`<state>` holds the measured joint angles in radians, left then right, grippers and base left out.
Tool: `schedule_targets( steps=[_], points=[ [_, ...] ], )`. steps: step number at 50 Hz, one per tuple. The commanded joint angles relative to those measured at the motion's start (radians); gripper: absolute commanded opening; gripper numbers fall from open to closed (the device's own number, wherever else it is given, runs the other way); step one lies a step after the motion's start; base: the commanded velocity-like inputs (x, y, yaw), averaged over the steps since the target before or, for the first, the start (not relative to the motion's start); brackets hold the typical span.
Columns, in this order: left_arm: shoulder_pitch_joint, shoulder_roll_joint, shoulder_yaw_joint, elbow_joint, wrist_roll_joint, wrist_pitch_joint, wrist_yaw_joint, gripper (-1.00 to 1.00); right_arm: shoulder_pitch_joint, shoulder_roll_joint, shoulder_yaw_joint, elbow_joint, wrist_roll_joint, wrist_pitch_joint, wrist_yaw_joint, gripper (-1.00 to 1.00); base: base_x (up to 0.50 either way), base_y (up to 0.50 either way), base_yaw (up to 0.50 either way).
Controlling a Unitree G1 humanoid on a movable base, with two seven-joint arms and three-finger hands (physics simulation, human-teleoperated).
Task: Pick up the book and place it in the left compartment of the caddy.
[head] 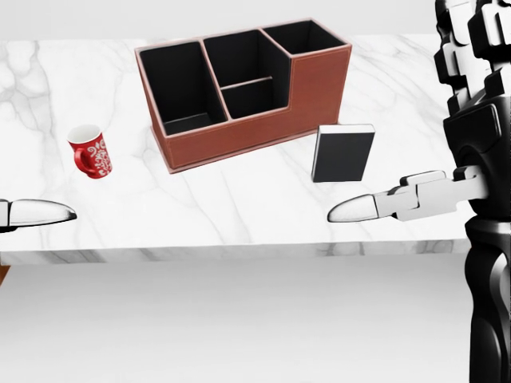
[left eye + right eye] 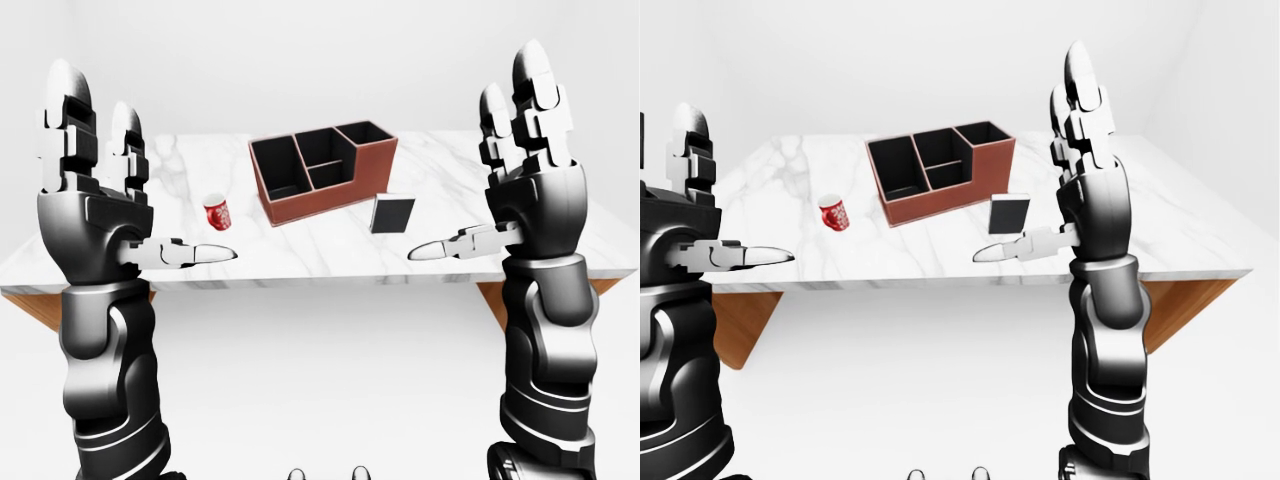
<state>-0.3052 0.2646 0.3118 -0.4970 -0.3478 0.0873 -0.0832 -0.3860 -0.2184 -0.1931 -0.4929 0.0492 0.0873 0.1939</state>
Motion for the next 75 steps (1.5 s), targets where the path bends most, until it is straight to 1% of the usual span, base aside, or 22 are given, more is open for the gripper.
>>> schedule_targets(
  steps=[1,25,52,75],
  points=[
    [0.003,0.000,0.000,0.003,0.000,0.000,0.000,1.00,0.000,0.001,0.002,-0.006,0.000,0.000,-0.001,1.00,0.19,0.00,0.00],
    [0.012,-0.004,0.001,0.002,0.004,0.000,-0.005,1.00,0.009,-0.001,-0.005,-0.042,0.006,0.000,0.005,1.00,0.25,0.00,0.00],
    [0.009,-0.002,0.001,0.007,0.004,0.000,-0.009,1.00,0.007,0.004,0.006,-0.048,-0.018,0.000,0.017,1.00,0.26,0.00,0.00],
    [0.015,-0.002,0.006,-0.001,0.001,0.000,-0.006,1.00,0.003,0.007,0.003,-0.051,-0.016,0.000,0.010,1.00,0.26,0.00,0.00]
  ],
)
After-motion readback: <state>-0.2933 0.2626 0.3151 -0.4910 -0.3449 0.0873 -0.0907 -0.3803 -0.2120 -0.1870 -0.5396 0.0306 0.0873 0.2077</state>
